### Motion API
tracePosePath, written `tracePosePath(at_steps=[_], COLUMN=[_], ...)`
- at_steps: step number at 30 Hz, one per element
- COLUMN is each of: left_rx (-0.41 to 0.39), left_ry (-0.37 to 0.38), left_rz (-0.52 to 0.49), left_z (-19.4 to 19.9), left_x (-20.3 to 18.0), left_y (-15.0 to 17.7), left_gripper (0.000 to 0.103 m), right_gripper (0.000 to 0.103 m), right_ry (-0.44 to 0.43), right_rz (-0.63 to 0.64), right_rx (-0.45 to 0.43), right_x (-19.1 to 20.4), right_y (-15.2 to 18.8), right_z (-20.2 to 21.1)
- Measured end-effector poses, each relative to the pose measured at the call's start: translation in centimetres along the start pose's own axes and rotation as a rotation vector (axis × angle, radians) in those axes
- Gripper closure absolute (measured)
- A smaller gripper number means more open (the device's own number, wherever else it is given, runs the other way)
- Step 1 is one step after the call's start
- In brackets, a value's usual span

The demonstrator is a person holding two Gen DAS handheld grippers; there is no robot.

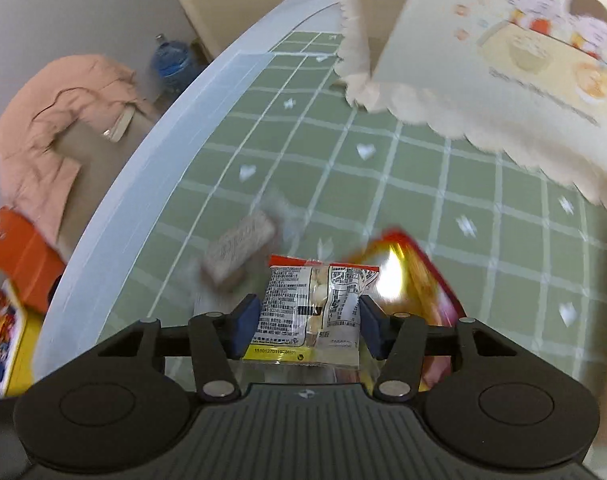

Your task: Organize snacks

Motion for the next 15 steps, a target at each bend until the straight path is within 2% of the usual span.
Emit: tracePosePath(at_steps=[3,7,15], left_rx=[0.023,0.051,0.106], left_ry=[0.024,0.107,0.216], left_rz=[0.0,-0.001,-0.188], left_z=[-0.4,-0.7,-2.3], left_x=[-1.0,-3.6,-10.7], left_y=[-0.3,-0.6,-0.7], left_gripper=[0.043,0.044,0.044], right_gripper=[0.05,0.05,0.05], right_ry=[0.047,0.145,0.241], right_rz=[0.003,0.008,-0.022], right_rx=[-0.042,-0.087,-0.109], right_x=[-2.1,-5.3,-9.5], right_y=[3.1,7.0,13.0], right_z=[3.2,6.1,8.6])
Point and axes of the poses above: each gripper's, at about its wrist camera, not at the fingertips, and z roughly against the way its jaws point, x to its left, y to its underside, the point moved 3 cm from there along -z, roughly the way its jaws point, and after that the axes turned 7 degrees about -z, right-handed, at the moved point
